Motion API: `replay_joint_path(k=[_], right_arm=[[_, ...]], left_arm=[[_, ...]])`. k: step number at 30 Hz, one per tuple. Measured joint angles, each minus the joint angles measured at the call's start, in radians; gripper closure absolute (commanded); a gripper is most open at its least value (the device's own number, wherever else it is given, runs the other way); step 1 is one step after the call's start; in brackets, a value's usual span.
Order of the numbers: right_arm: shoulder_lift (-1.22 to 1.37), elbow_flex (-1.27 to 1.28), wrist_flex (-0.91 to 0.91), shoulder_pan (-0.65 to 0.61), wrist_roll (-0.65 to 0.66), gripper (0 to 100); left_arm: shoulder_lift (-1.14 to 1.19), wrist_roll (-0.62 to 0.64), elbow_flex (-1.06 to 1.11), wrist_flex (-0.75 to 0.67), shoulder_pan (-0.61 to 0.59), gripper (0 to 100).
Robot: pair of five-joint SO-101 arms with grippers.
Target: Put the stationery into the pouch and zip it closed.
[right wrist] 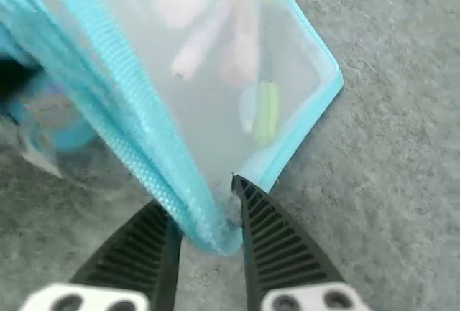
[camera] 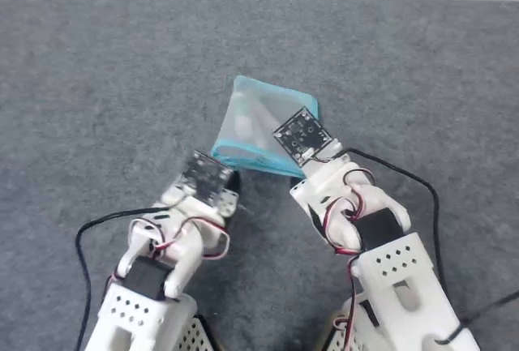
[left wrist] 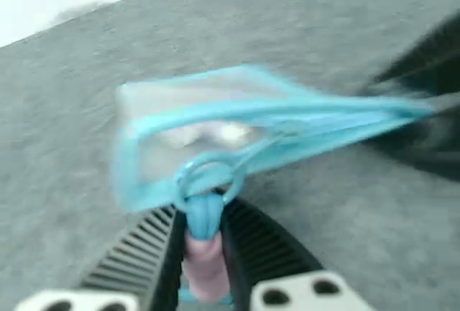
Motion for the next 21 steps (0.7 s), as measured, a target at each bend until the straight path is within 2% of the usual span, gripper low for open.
replay_joint_path(k=[6,21], right_arm=[[0.000,0.020,-0.040,0.055,0.008,99.3],[-0.002,0.026,-0.040,0.250,0.009,99.2]], left_arm=[[0.000,0.000,0.000,-0.031,-0.149,99],[0.000,0.000,0.021,-0.032,-0.163,99]])
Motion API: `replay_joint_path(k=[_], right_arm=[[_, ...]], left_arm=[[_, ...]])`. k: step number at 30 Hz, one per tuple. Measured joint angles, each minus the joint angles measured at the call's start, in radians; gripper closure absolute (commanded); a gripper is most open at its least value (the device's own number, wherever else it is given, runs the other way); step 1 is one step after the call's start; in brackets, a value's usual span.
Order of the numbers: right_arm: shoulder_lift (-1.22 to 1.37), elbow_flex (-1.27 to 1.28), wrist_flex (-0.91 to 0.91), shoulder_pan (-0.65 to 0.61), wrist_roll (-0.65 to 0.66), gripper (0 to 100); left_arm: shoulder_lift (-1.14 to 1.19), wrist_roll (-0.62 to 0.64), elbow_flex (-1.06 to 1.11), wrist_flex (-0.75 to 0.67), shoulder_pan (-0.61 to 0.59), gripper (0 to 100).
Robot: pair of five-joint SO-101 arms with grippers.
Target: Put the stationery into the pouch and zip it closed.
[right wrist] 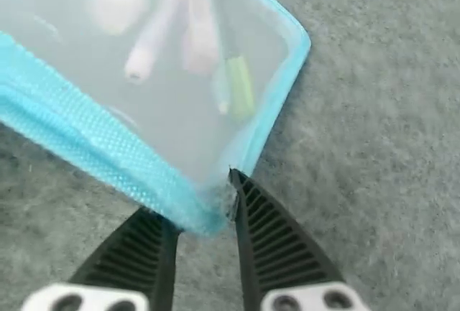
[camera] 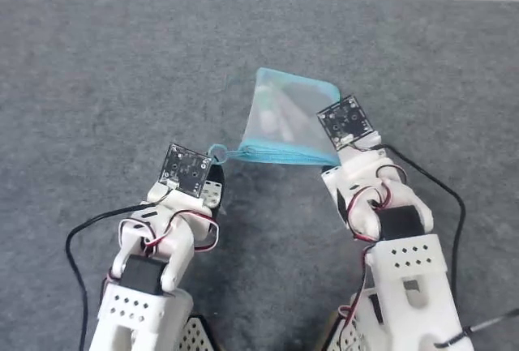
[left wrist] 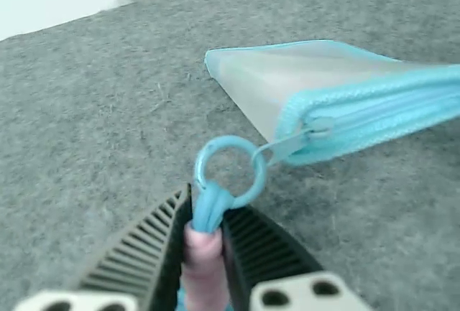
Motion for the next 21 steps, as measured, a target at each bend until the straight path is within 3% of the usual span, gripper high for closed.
replay_joint_path(k=[5,11,16,21], right_arm=[[-0.003,0.034,0.003,0.006,0.000,98.3],[0.000,0.040,0.163,-0.002,0.000,82.1],[0.003,0.041,0.272,0.005,-0.002,74.2],[0.003,0.041,0.304,-0.008,-0.002,73.5]], left_arm=[[0.000,-0.003,0.008,0.000,0.002,94],[0.000,-0.032,0.018,0.005,0.051,76],[0.000,-0.035,0.018,0.083,0.089,76],[0.000,-0.035,0.018,0.086,0.097,76]])
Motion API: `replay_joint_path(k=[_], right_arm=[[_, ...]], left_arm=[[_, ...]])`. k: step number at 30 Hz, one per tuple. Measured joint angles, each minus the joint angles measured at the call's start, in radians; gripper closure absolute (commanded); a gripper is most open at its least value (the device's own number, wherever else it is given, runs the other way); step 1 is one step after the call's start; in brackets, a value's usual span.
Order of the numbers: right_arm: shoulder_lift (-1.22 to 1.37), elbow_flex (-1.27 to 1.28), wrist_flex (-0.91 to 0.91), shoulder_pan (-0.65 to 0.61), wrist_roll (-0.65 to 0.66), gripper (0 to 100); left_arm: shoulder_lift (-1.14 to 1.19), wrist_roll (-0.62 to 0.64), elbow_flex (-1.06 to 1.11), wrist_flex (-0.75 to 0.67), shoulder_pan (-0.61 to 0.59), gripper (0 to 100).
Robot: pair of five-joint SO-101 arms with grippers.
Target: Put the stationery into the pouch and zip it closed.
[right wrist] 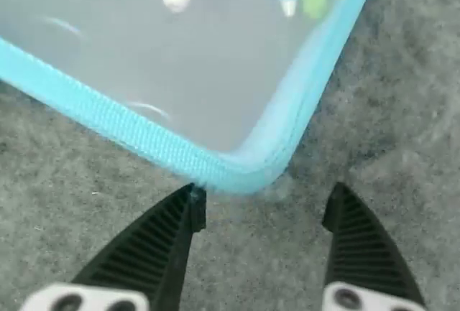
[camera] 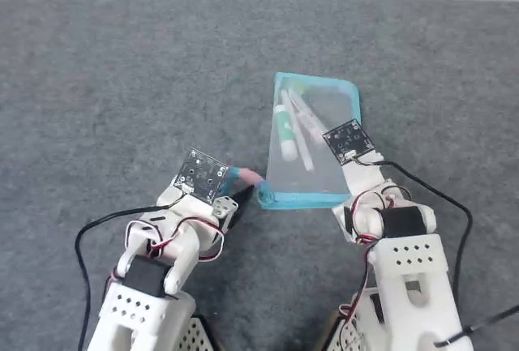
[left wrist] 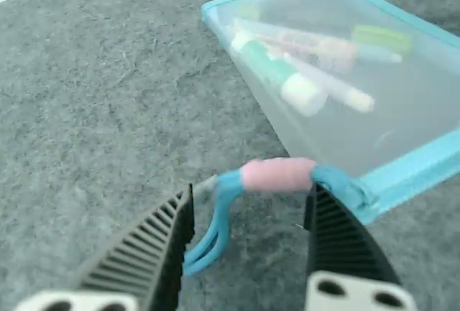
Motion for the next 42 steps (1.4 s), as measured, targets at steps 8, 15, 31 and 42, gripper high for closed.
replay_joint_path(k=[8,15,31,42], right_arm=[[-0.080,-0.003,0.002,-0.061,0.000,73.7],[-0.425,0.089,0.002,-0.049,-0.003,74.0],[-0.879,0.315,0.026,0.107,-0.002,93.6],[-0.870,0.531,0.026,0.121,0.066,93.9]], left_arm=[[0.000,-0.015,0.000,0.000,0.002,68],[0.000,-0.008,0.000,-0.006,0.002,68],[0.000,0.192,0.000,-0.124,-0.219,67],[0.000,0.350,0.000,-0.232,-0.379,67]])
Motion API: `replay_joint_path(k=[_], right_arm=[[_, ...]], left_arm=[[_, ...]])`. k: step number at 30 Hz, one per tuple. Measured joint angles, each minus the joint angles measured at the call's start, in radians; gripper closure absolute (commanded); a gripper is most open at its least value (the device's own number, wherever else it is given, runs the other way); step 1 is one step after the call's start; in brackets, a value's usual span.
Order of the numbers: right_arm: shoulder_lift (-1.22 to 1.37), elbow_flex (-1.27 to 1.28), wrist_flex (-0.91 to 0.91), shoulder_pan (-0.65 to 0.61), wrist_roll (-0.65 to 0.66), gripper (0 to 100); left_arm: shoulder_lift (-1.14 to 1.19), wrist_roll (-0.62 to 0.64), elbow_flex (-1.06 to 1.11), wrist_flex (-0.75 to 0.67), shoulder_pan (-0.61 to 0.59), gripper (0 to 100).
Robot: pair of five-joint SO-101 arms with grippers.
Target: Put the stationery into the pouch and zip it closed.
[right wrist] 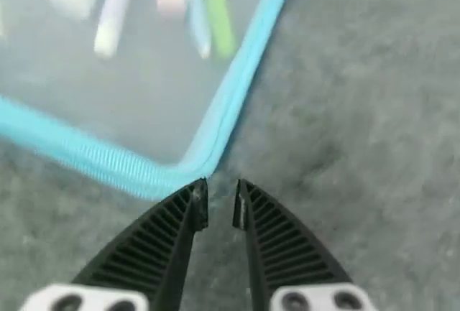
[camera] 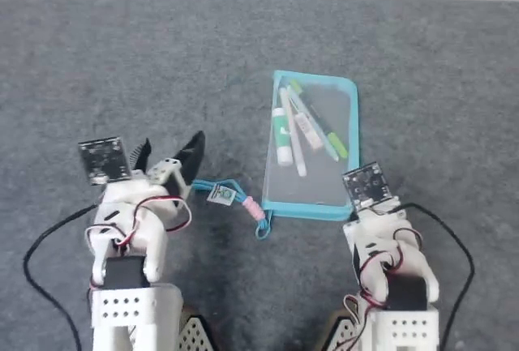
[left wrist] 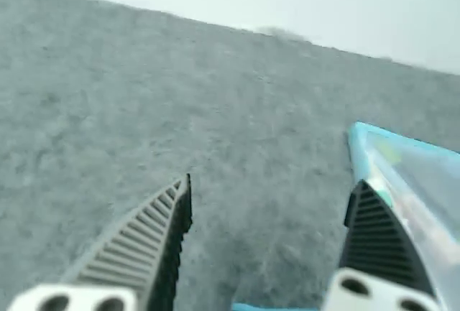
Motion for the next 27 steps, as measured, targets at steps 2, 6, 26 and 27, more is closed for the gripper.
replay_joint_path(k=[2,6,26,27], right_arm=[[0.002,0.021,0.000,0.002,0.023,94.0],[0.002,0.025,0.000,0.002,0.055,94.0],[0.002,0.025,0.117,0.000,0.061,94.0],[0.002,0.025,0.120,0.000,0.061,94.0]], left_arm=[[-0.029,0.011,0.000,0.000,-0.017,67],[-0.155,0.043,0.000,0.015,-0.046,67],[-0.334,-0.101,0.178,0.318,-0.025,69],[-0.334,-0.117,0.178,0.364,-0.025,72]])
